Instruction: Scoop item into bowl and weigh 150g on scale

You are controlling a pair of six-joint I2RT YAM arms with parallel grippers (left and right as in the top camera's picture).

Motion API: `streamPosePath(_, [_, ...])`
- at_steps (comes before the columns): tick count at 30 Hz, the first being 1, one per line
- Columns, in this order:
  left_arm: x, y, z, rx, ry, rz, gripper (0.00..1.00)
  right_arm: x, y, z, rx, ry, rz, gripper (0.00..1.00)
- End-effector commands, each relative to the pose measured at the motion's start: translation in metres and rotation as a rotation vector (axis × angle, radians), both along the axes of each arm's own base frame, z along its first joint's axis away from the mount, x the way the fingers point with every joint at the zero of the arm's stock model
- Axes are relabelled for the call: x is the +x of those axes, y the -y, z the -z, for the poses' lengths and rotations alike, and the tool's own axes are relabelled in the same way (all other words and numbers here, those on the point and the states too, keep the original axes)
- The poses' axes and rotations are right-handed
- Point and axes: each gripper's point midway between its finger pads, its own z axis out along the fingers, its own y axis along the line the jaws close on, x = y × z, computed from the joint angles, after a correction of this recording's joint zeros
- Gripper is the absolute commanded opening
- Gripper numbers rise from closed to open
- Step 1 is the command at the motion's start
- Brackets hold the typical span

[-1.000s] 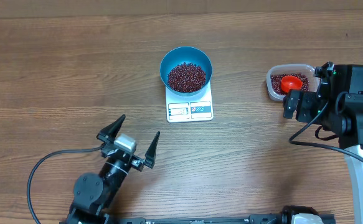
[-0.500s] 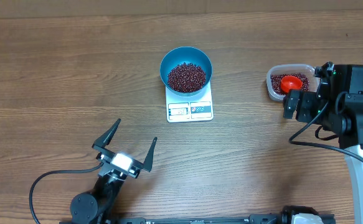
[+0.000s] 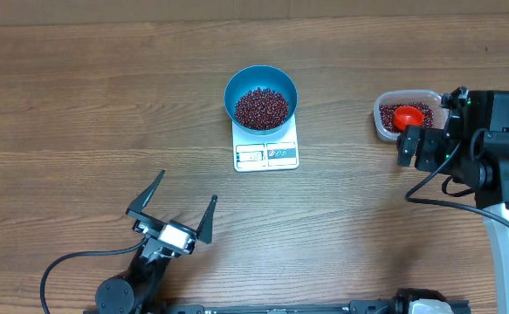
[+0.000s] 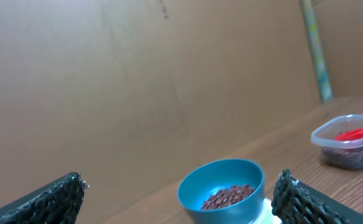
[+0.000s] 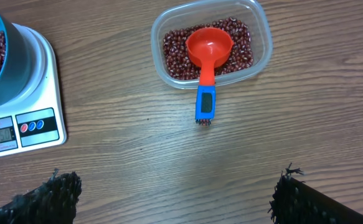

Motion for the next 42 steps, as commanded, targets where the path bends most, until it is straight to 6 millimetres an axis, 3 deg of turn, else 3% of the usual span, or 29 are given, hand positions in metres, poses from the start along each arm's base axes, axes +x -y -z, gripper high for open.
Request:
streamPosePath(1, [0.003, -0.007, 0.005, 0.028, 0.0, -0.035, 0.99, 0.003, 0.001, -0.008, -0.003, 0.025, 0.009, 1.0])
streamPosePath(14, [0.019, -0.03, 0.046, 0.056, -0.174, -0.145, 0.99, 0.003, 0.001, -0.008, -0.003, 0.025, 0.009, 1.0])
streamPosePath(20, [0.023, -0.042, 0.086, 0.077, -0.341, -0.207, 0.99, 0.003, 0.001, -0.008, -0.003, 0.025, 0.009, 1.0])
streamPosePath(42, [0.027, -0.065, 0.088, 0.054, -0.356, -0.324, 0.99, 0.003, 0.001, -0.008, -0.003, 0.025, 0.009, 1.0])
